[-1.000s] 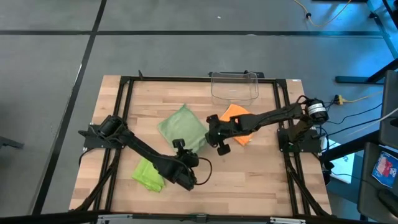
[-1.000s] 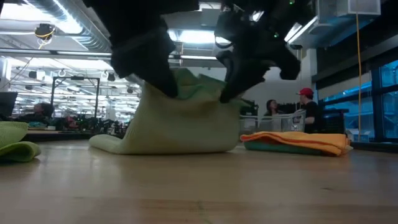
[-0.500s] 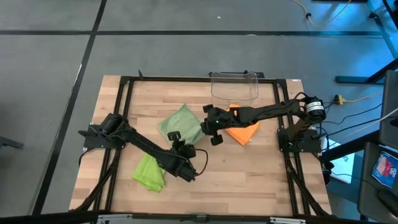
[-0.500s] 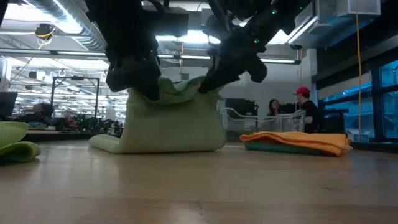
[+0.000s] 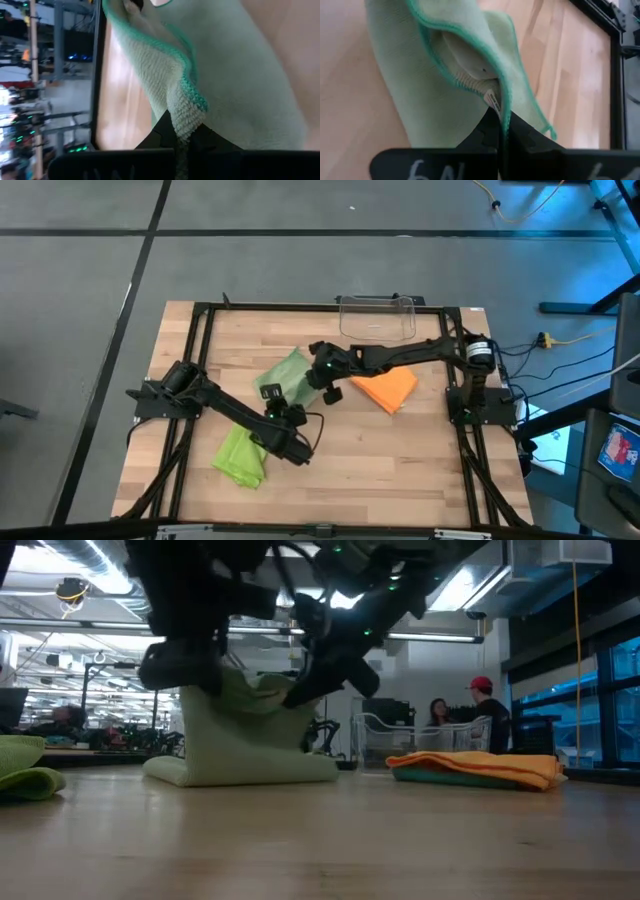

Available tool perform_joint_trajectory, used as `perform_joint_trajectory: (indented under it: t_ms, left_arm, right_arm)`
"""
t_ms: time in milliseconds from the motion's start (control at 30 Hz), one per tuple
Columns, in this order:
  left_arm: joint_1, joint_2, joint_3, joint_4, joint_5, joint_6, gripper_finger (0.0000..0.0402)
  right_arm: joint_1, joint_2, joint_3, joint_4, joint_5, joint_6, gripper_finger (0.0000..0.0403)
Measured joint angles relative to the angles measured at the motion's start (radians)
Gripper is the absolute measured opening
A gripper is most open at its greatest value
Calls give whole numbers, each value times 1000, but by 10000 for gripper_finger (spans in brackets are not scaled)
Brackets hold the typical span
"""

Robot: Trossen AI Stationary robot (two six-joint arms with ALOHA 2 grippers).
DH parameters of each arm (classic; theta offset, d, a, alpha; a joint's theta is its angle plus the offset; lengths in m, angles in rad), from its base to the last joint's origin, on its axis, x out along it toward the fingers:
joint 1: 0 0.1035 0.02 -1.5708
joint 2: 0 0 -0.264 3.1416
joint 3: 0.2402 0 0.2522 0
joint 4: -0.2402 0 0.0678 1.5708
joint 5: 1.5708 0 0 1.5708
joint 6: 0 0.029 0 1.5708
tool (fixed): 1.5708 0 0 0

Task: Fold microfiber towels
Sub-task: Fold the light green microfiber cloth

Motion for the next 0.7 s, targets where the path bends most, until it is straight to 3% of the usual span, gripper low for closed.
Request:
perform_joint_trajectory:
  t_ms: [400,700]
  left_arm:
    - [49,-1,-122,-43,43,-24,0]
    - [81,-1,-131,-43,80,-41,38]
  right_arm:
    - [-48,88,104,-25,-58,-15,12]
    - [-60,91,103,-17,-50,-11,123]
